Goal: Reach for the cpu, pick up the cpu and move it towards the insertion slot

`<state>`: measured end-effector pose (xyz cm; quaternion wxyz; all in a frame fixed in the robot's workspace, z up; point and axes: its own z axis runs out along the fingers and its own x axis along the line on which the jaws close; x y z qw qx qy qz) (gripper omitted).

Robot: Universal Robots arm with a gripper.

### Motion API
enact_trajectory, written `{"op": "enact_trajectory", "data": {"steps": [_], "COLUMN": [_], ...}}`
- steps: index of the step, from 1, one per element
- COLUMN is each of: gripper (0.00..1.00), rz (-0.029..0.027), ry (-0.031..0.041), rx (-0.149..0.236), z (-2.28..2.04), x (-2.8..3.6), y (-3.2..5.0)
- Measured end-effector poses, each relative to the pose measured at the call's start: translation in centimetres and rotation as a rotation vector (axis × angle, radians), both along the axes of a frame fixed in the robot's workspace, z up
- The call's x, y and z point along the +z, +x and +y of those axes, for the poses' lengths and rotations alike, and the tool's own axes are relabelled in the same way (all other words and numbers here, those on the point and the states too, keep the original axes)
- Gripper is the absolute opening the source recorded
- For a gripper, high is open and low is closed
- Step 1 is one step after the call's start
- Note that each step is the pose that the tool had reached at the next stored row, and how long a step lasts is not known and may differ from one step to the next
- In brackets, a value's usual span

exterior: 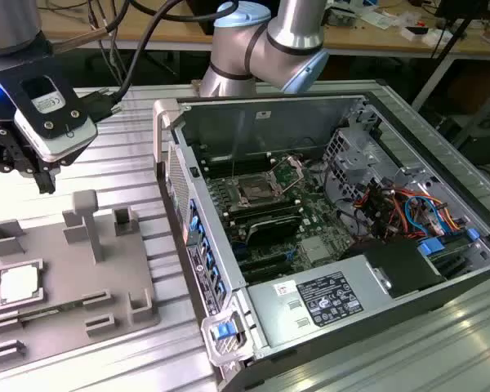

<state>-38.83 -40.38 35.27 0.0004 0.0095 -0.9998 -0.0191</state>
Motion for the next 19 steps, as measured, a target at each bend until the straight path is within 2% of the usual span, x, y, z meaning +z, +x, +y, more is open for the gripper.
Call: {"op": "enact_trajectory", "data": {"steps": [10,19], "gripper": [0.11,0.11], "rz": [0.0001,0.0000], "ry": [0.0000,0.0000], "rx": [0.000,0.000], "z": [-0.01,-0.01], "x": [0.00,0.00], "y": [-0.53,-1.39]}}
